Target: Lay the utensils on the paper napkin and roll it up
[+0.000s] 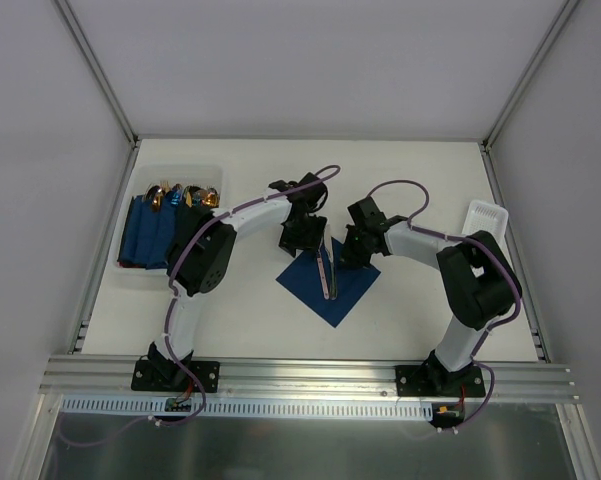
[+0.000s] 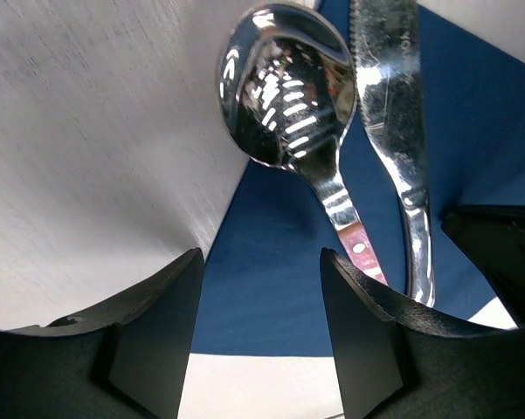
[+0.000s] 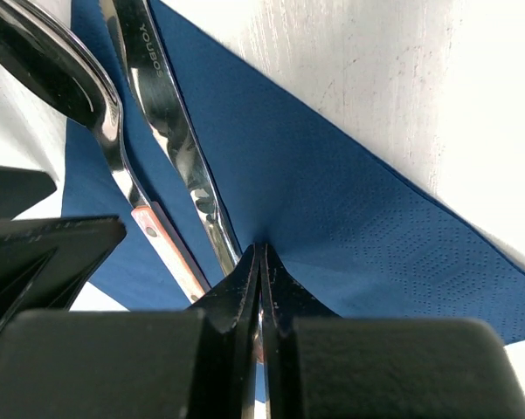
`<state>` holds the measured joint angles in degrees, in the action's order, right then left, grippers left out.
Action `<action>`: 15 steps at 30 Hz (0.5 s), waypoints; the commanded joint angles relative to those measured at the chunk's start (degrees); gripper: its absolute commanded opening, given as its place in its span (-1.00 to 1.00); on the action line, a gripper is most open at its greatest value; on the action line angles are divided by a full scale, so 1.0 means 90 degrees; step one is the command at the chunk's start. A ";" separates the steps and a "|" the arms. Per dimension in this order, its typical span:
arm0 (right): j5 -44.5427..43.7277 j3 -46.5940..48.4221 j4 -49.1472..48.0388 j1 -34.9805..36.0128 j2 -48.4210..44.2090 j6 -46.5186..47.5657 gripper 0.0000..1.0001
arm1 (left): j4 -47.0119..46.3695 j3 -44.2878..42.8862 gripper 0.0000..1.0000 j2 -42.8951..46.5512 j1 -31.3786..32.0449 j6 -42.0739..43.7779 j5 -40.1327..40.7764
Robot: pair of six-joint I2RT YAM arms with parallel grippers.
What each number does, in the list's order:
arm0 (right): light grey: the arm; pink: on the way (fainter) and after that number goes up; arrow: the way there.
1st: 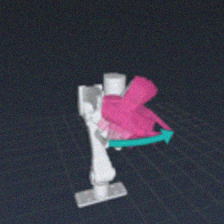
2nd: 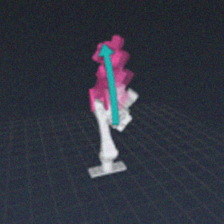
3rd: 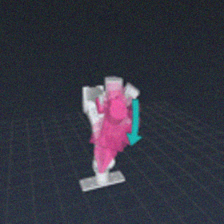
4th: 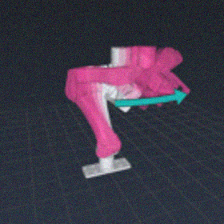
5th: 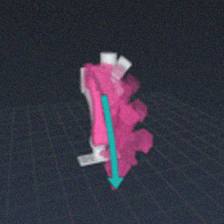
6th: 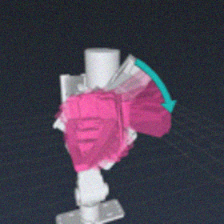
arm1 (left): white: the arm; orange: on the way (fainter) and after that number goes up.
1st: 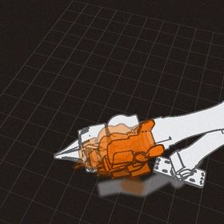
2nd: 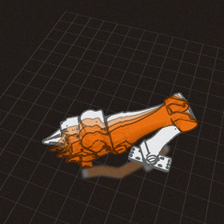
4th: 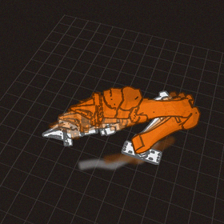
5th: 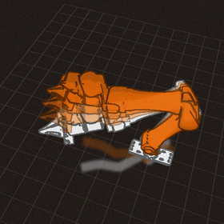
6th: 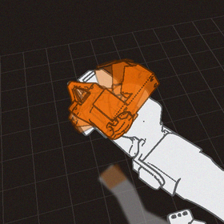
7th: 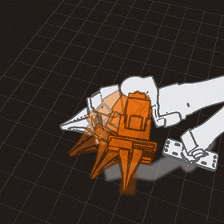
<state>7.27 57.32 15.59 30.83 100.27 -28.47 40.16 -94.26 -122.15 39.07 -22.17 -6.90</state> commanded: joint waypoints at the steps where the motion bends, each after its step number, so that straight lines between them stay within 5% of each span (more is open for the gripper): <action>1: 0.0042 0.0174 -0.0082 -0.0027 0.0089 -0.0098 -0.96 | 0.0078 -0.0240 0.13 -0.0090 0.0054 -0.0153 0.0141; 15: 0.0120 0.0047 -0.0092 -0.0027 0.0158 -0.0030 -0.96 | 0.0108 -0.0386 0.29 -0.0305 0.0054 -0.0115 0.0122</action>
<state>8.29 57.32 15.16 30.59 100.60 -28.49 40.32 -95.68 -123.72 39.07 -23.07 -6.46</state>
